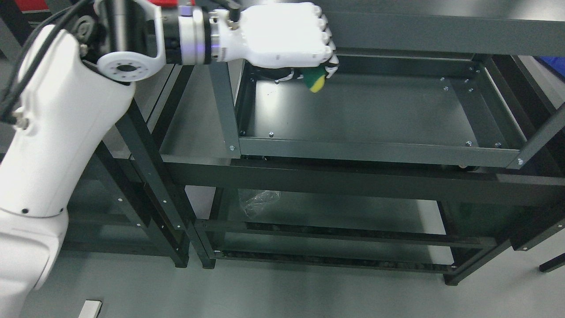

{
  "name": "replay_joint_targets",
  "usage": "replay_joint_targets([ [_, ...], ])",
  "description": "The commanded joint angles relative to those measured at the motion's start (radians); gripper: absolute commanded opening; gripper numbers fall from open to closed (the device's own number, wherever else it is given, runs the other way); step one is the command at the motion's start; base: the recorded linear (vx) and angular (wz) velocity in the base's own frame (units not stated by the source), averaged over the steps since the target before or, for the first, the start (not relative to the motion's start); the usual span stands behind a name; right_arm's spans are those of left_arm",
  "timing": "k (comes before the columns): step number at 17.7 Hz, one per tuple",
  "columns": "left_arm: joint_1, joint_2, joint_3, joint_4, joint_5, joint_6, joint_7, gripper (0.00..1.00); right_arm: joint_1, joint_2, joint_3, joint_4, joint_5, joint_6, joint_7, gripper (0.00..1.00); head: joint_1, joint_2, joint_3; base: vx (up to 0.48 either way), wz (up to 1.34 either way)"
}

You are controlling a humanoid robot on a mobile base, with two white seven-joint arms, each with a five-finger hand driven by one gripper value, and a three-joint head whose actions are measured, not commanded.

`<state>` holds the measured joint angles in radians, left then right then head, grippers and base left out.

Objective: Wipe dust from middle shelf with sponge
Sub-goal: 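Sweep the sponge across the shelf surface with the left hand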

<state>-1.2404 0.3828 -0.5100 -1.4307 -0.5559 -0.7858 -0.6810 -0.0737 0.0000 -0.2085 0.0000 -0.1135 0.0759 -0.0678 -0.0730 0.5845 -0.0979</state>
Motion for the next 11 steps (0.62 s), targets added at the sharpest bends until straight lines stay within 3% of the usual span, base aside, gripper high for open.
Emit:
replay_joint_targets([
  [1, 0.157, 0.34, 0.332, -0.137, 0.128, 0.0, -0.009, 0.0, 0.0, -0.017, 0.0, -0.017, 0.0, 0.001, -0.006, 1.0, 0.0, 0.0, 0.0, 0.0, 0.0],
  [3, 0.145, 0.286, 0.318, -0.135, 0.126, 0.0, -0.009, 0.0, 0.0, -0.017, 0.0, -0.017, 0.0, 0.001, -0.006, 1.0, 0.0, 0.0, 0.0, 0.0, 0.0],
  [6, 0.11, 0.115, 0.259, -0.117, 0.062, 0.0, -0.031, 0.0, 0.0, -0.017, 0.0, -0.017, 0.0, 0.001, -0.006, 1.0, 0.0, 0.0, 0.0, 0.0, 0.0],
  [7, 0.078, 0.049, 0.211, -0.097, 0.039, 0.0, -0.028, 0.0, 0.0, -0.017, 0.0, -0.017, 0.0, 0.001, -0.006, 1.0, 0.0, 0.0, 0.0, 0.0, 0.0],
  [9, 0.009, -0.152, 0.104, 0.01, 0.016, 0.0, -0.026, 0.0, 0.0, -0.017, 0.0, -0.017, 0.0, 0.001, -0.006, 1.0, 0.0, 0.0, 0.0, 0.0, 0.0],
  [11, -0.034, -0.307, 0.088, 0.096, -0.068, 0.0, -0.023, 0.0, 0.0, -0.017, 0.0, -0.017, 0.0, 0.001, -0.006, 1.0, 0.0, 0.0, 0.0, 0.0, 0.0],
])
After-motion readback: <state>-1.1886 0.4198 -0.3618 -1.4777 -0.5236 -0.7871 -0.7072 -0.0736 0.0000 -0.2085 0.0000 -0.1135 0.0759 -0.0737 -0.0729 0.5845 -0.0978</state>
